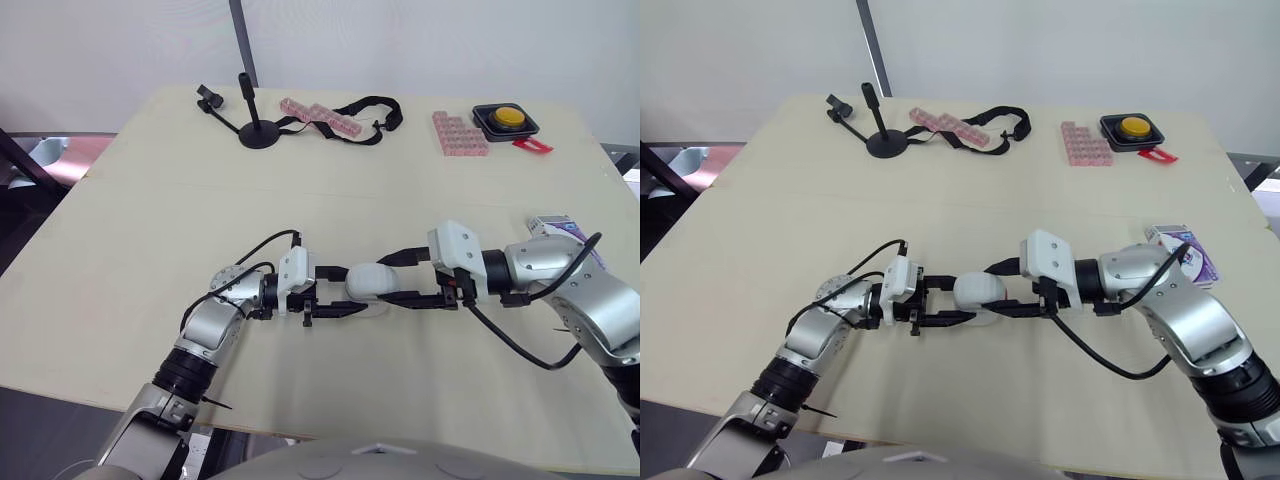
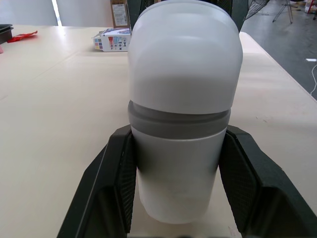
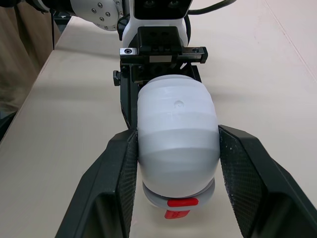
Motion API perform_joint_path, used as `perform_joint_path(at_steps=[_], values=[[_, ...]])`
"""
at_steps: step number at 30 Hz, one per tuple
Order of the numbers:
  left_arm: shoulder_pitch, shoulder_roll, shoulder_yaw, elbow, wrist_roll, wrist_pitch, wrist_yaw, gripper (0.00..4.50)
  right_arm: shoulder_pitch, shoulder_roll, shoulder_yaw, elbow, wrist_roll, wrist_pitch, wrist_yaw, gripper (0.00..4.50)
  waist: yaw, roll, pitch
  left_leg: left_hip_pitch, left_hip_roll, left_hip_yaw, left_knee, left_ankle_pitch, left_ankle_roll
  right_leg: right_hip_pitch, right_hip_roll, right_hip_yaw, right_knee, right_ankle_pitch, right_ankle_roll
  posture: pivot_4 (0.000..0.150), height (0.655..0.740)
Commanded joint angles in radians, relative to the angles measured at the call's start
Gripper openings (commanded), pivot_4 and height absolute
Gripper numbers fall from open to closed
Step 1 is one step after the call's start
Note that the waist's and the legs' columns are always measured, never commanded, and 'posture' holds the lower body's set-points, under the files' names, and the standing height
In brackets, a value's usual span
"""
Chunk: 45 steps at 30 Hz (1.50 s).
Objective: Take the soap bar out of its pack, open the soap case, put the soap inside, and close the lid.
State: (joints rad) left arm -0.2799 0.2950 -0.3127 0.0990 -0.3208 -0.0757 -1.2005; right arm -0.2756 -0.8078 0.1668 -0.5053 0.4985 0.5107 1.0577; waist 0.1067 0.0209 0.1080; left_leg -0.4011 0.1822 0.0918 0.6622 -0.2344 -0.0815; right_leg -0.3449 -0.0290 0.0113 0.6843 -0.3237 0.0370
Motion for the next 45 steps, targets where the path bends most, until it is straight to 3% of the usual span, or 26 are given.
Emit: perform_joint_path(at_steps=[1, 3, 4, 14, 22, 31, 43, 45], values=[[0.005, 0.004, 0.005, -0.033, -0.006, -0.006, -0.002, 1.89, -0.003, -0.005, -0.012, 0.007, 0.000, 0.015, 0.001, 3.55, 0.000, 0.000, 0.000, 0.000, 0.000, 0.000, 0.000, 0.000, 0.000, 0.000, 0.000, 0.000, 0.000, 0.000, 0.000, 0.150, 0.7343], [0.006, 0.004, 0.006, -0.034, -0.007, -0.004, -0.001, 1.89, -0.006, 0.001, -0.015, 0.002, 0.000, 0.012, -0.003, 4.35, 0.000, 0.000, 0.000, -0.001, 0.000, 0.000, 0.000, 0.000, 0.000, 0.000, 0.000, 0.000, 0.000, 0.000, 0.000, 0.150, 0.7343], [0.006, 0.004, 0.006, -0.034, -0.007, -0.004, 0.000, 1.89, -0.008, 0.003, -0.016, -0.001, 0.003, 0.015, -0.005, 4.48, 0.000, 0.000, 0.000, -0.001, 0.000, 0.000, 0.000, 0.000, 0.000, 0.000, 0.000, 0.000, 0.000, 0.000, 0.000, 0.150, 0.7343], [0.001, 0.003, 0.006, -0.026, -0.008, -0.004, -0.004, 1.89, 0.004, -0.008, -0.033, -0.008, 0.011, 0.024, 0.001, 4.48, 0.001, 0.000, 0.000, -0.001, 0.000, 0.000, 0.000, 0.000, 0.000, 0.000, 0.000, 0.000, -0.001, 0.000, 0.000, 0.150, 0.7343], [-0.004, 0.001, 0.009, -0.020, -0.008, -0.005, -0.004, 1.89, 0.190, -0.041, -0.177, -0.014, 0.075, -0.009, 0.038, 4.48, 0.006, 0.000, 0.000, -0.003, 0.000, 0.000, 0.000, 0.000, 0.000, -0.001, 0.000, -0.001, -0.003, 0.000, 0.000, 0.150, 0.7343], [-0.011, 0.000, 0.009, -0.007, -0.005, -0.019, -0.016, 1.89, 0.470, 0.088, -0.303, 0.191, 0.017, -0.350, 0.096, 4.48, -0.003, 0.000, 0.000, -0.004, 0.000, 0.000, -0.001, 0.000, 0.000, -0.001, -0.002, -0.001, -0.003, 0.000, 0.000, 0.150, 0.7343], [-0.019, 0.003, 0.010, 0.008, 0.001, -0.039, -0.031, 1.89, 0.553, 0.187, -0.335, 0.469, -0.064, -0.663, 0.102, 4.48, -0.030, 0.000, 0.000, -0.006, -0.001, 0.000, -0.001, -0.002, 0.005, 0.000, -0.003, -0.003, -0.003, 0.000, 0.000, 0.150, 0.7343], [-0.019, 0.004, 0.011, 0.008, 0.001, -0.040, -0.033, 1.89, 0.547, 0.184, -0.342, 0.466, -0.048, -0.678, 0.108, 3.93, -0.033, 0.000, 0.000, -0.006, -0.001, 0.000, -0.001, -0.002, 0.006, 0.001, -0.003, -0.003, -0.003, 0.000, 0.000, 0.150, 0.7343]])
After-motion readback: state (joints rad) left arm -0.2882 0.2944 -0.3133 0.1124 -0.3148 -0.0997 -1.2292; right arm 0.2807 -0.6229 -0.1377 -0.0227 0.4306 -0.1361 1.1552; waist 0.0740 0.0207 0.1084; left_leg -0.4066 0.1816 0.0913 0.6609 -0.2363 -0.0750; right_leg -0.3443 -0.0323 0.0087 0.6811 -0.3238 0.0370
